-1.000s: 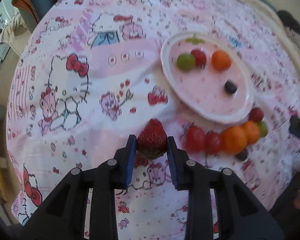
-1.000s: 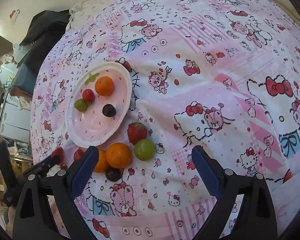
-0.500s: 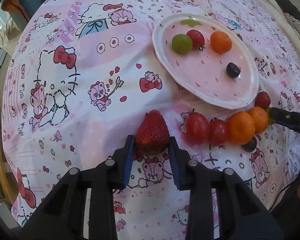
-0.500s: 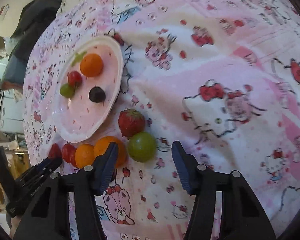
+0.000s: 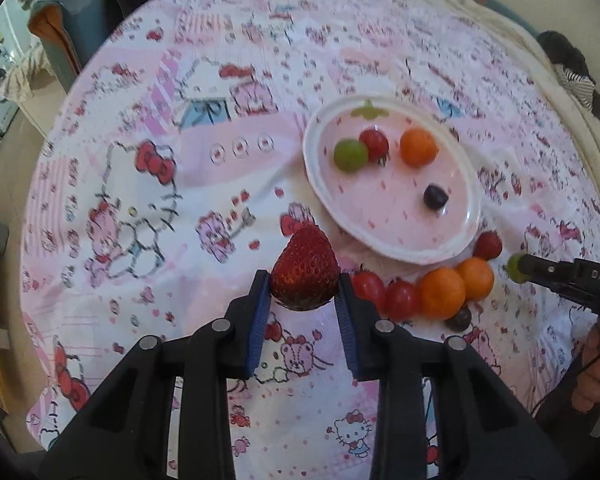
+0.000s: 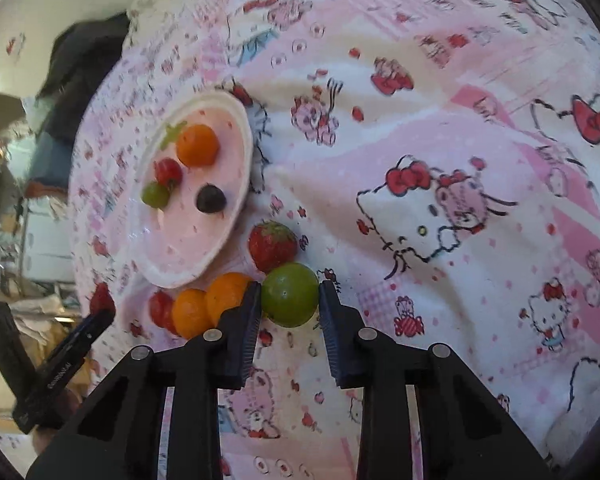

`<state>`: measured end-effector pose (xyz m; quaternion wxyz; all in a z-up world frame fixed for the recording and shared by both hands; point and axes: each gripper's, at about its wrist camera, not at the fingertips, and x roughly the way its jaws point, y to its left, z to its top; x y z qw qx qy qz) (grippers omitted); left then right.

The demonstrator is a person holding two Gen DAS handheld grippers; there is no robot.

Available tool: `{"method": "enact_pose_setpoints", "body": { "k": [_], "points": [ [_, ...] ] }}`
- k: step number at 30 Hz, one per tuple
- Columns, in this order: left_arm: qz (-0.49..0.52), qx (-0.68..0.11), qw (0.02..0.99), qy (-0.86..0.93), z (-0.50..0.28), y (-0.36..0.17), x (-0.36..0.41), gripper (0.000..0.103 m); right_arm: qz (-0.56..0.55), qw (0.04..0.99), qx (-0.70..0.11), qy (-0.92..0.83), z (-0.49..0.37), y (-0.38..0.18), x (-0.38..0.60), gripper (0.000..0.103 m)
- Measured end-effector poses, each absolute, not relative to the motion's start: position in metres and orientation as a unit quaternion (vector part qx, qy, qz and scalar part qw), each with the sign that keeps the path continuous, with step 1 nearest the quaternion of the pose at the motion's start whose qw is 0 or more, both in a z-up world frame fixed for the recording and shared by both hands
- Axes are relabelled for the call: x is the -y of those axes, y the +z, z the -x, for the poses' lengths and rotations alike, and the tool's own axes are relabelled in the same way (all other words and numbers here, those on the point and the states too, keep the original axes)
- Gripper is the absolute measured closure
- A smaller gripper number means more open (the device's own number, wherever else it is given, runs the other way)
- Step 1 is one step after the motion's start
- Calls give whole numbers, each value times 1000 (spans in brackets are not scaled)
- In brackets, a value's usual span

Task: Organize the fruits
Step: 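Grasp the red strawberry with the left gripper while the right grasps a green fruit, then carry the strawberry and green fruit in both grippers over the plate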

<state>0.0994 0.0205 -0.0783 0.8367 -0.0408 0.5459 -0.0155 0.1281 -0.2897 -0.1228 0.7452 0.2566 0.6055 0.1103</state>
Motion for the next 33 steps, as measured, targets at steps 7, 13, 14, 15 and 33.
{"method": "enact_pose_setpoints", "body": {
  "k": [7,13,14,15,33],
  "points": [
    [48,-494,868,-6,-101,-41,-29,75,-342,760,-533,142,-126,-91,314,72],
    [51,-446,893,-2,-106,-7,-36,75,-376,784,-461,178,-138,-57,323,72],
    [50,-443,895,-3,-109,-4,-36,75,-372,788,-455,186,-144,-51,323,72],
    [48,-439,897,-3,-114,0,-37,75,-364,794,-449,190,-149,-46,322,72],
    [-25,-458,888,-23,-187,-32,10,75,-253,797,-497,231,-217,-65,260,72]
  ]
}}
